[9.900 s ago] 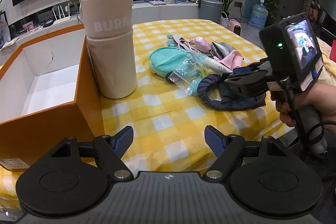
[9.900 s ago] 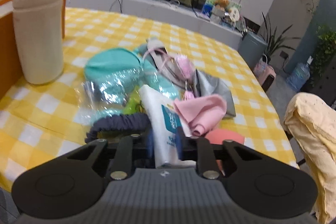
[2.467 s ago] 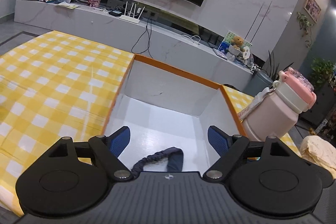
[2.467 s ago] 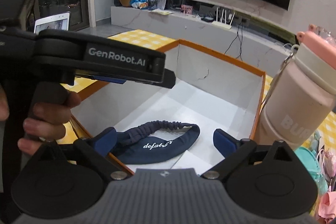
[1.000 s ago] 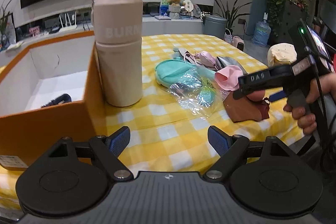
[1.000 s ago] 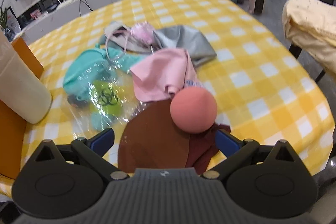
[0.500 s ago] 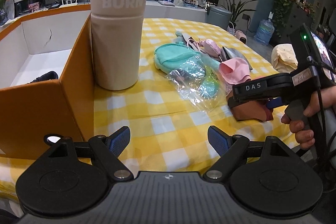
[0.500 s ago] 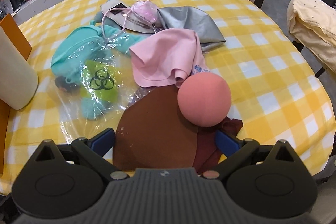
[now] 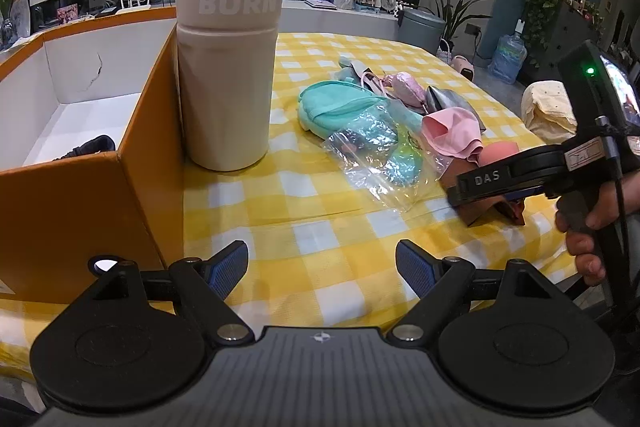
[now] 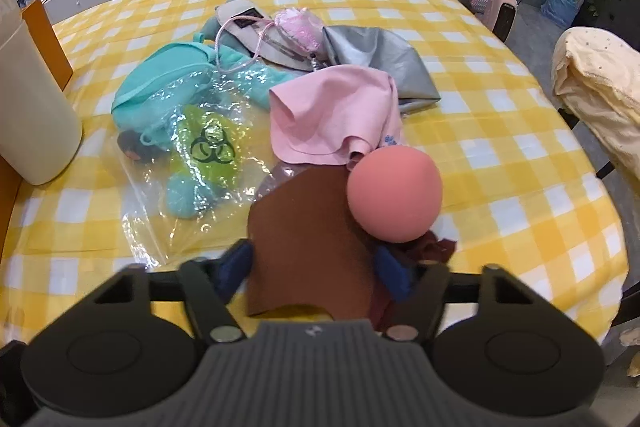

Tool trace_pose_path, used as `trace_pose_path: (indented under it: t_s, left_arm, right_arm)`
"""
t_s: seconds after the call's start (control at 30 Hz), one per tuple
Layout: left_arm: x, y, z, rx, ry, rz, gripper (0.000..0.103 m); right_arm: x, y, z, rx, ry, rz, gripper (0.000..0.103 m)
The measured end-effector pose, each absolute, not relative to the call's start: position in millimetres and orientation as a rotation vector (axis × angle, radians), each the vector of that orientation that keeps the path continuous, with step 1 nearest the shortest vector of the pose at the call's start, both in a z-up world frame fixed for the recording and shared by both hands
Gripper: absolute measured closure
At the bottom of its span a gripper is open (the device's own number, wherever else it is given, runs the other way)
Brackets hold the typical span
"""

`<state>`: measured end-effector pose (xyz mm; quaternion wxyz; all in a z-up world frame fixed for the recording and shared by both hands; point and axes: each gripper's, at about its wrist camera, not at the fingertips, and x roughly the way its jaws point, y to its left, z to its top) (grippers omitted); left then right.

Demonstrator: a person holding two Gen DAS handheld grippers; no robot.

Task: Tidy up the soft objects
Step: 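Lift the brown cloth with the right gripper while the left grasps the clear plastic bag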

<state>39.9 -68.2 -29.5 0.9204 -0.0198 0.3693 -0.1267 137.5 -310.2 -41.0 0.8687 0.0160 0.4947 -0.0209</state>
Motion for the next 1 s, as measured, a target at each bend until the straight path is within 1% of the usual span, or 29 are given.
trace_pose_path:
  t_s: [0.03,0.07,0.1,0.17,0.2,0.3,0.53,0.63,0.7,0.77,1.0]
  left_arm:
    - [40,-69,-29,-0.038,0.759,-0.260,0.005]
    - [40,-70,-29,-0.035,0.757,-0.260,0.005]
    - [41,-71,-29,-0.033,0.756,-0.258,0.005]
    - [43,-74,-28,-0.030,0.753,-0.256,0.005]
    - [44,-76,-28,-0.030,0.751,-0.259,0.005]
    - [48,-85,-25,-0.026,0.737,-0.272,0.005]
    - [68,-110,-27,0.005,0.673,-0.348,0.005]
    - [75,-119,-30,0.008,0.608,-0.384,0.005]
    - [81,-127,-33,0.031,0.606,-0.421,0.005]
    - [87,-138,-38,0.054,0.614,-0.446,0.005]
    - [106,-177,-53,0.170,0.603,-0.450,0.005]
  right_arm:
    - [137,-311,-40,0.028,1.032,-0.046,0.053]
    - [136,-312,-39,0.023,1.030,-0.051,0.065]
    - [135,-314,-38,0.019,1.028,-0.053,0.074]
    - [134,-318,-36,0.010,1.025,-0.056,0.084]
    - [133,-320,-35,0.006,1.025,-0.059,0.088]
    - [131,-326,-33,0.005,1.021,-0.045,0.094]
    - [116,-329,-9,0.015,0.942,0.063,0.095]
    - [111,-339,2,0.112,0.909,0.104,0.095]
    - [109,-347,9,0.195,0.878,0.137,0.095]
    - [107,-348,15,0.219,0.849,0.159,0.095]
    - [109,-350,11,0.240,0.871,0.155,0.095]
